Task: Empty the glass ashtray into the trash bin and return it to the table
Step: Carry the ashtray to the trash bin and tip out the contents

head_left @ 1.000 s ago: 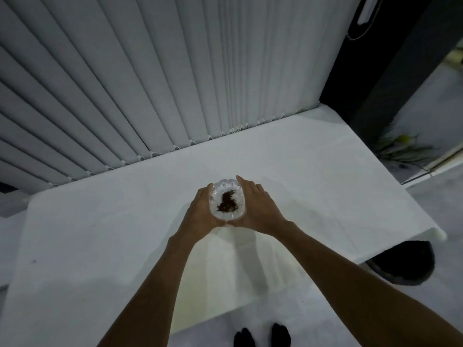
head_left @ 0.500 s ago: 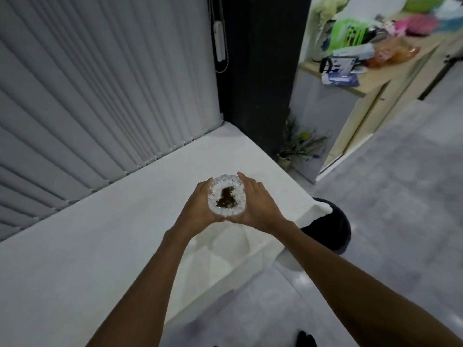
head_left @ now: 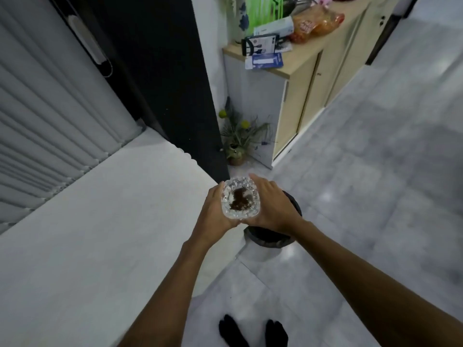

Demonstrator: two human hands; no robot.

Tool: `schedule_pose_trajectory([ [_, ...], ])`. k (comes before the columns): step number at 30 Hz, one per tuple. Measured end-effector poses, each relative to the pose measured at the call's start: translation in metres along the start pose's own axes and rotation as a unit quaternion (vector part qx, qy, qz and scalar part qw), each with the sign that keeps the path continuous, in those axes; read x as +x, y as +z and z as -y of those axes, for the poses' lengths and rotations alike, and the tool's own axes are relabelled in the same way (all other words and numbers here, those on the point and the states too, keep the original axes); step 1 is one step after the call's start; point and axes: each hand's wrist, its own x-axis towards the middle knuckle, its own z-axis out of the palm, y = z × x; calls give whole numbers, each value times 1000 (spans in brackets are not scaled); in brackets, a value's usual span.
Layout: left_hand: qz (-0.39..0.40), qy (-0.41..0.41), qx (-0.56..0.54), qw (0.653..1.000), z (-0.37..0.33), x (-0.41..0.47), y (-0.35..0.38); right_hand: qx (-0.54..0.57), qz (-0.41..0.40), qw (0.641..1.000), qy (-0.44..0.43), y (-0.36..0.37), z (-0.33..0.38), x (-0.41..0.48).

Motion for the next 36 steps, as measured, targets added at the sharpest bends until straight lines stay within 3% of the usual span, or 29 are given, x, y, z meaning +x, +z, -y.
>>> schedule_pose_trajectory([
  [6, 64, 20, 50, 996, -9, 60, 52, 26, -8, 997, 74, -3, -69, -3],
  [11, 99, 18, 24, 995, 4, 101, 123, 51, -21, 990, 129, 10, -140, -15],
  [17, 112, -51, -16, 992, 42, 114, 224, 84, 0, 984, 158, 52, -220, -42],
  [23, 135, -125, -44, 982, 122, 145, 304, 91, 57, 984, 143, 139, -312, -46],
  [29, 136, -161, 7, 977, 240, 183, 372, 98, 78, 987, 103, 252, -389, -29],
  [36, 141, -197, -13, 970, 317, 204, 407, 117, 129, 976, 132, 325, -432, -20],
])
